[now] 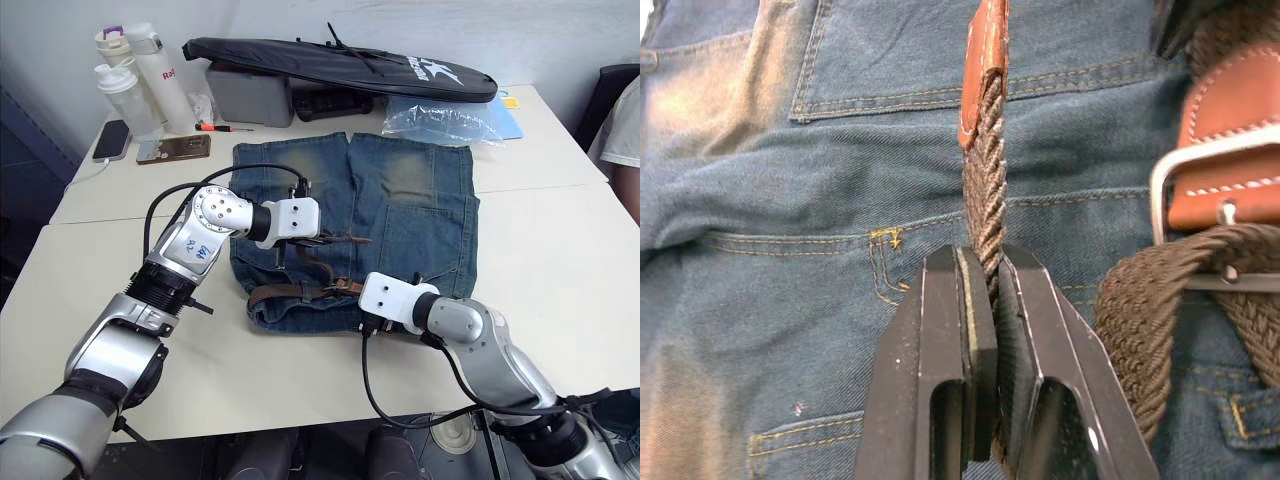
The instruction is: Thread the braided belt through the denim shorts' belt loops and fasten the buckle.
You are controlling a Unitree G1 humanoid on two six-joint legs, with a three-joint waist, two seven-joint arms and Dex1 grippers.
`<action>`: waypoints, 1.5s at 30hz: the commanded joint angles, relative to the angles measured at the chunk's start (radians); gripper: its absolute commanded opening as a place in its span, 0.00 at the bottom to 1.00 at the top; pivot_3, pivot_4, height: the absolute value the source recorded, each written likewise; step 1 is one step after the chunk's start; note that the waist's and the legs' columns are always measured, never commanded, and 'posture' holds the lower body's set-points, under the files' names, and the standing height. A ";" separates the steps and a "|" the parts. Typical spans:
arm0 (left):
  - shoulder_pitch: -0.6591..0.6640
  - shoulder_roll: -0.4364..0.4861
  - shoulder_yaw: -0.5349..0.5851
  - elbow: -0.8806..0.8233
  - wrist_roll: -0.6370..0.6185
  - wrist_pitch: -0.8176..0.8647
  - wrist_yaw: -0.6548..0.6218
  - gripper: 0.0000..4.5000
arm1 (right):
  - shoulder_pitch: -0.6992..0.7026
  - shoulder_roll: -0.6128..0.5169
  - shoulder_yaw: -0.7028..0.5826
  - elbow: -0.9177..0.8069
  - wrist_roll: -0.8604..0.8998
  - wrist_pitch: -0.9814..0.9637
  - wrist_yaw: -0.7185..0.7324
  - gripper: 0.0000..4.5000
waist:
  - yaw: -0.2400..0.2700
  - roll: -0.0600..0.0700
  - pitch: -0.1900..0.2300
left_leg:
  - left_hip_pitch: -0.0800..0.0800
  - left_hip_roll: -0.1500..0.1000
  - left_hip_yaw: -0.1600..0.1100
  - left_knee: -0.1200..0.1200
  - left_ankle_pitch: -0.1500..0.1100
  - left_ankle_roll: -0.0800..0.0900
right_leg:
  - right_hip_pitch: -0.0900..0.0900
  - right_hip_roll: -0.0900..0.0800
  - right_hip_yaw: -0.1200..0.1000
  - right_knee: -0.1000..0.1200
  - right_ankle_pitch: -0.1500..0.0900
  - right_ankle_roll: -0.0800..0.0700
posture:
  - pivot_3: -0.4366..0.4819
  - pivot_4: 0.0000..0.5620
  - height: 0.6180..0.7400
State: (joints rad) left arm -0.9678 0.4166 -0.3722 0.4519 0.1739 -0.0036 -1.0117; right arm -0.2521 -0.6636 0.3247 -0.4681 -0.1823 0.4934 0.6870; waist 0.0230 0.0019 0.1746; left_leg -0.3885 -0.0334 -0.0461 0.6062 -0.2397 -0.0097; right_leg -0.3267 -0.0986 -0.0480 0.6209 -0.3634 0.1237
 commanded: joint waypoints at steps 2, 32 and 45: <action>-0.008 0.036 -0.023 0.009 0.032 -0.115 -0.029 0.00 | 0.005 0.022 -0.012 -0.013 -0.028 -0.034 -0.035 0.06 | 0.000 0.000 0.000 | 0.000 0.000 0.000 0.000 0.000 0.000 | 0.000 0.000 0.000 0.000 0.000 0.000 | 0.48 0.27 1.00; -0.129 0.072 -0.061 0.301 0.103 -0.525 -0.151 0.00 | 0.020 0.017 -0.023 -0.013 -0.070 -0.035 -0.052 0.03 | 0.001 0.000 0.000 | 0.000 0.000 0.000 0.001 -0.001 0.001 | 0.000 0.000 0.000 0.001 0.000 0.000 | 0.48 0.27 1.00; -0.154 0.039 -0.092 0.317 0.146 -0.577 -0.137 0.00 | -0.011 0.022 -0.021 -0.021 -0.077 -0.025 -0.046 0.03 | 0.001 0.000 0.000 | 0.000 0.000 0.000 0.001 -0.001 0.001 | 0.000 0.000 0.000 0.001 0.000 0.000 | 0.48 0.27 1.00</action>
State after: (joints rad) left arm -1.0929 0.4603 -0.4530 0.7847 0.3048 -0.5570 -1.1500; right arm -0.2384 -0.6442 0.3282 -0.4631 -0.2388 0.4651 0.6470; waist 0.0235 0.0021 0.1745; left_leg -0.3884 -0.0338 -0.0462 0.6069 -0.2403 -0.0086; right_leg -0.3267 -0.0985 -0.0482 0.6220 -0.3634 0.1237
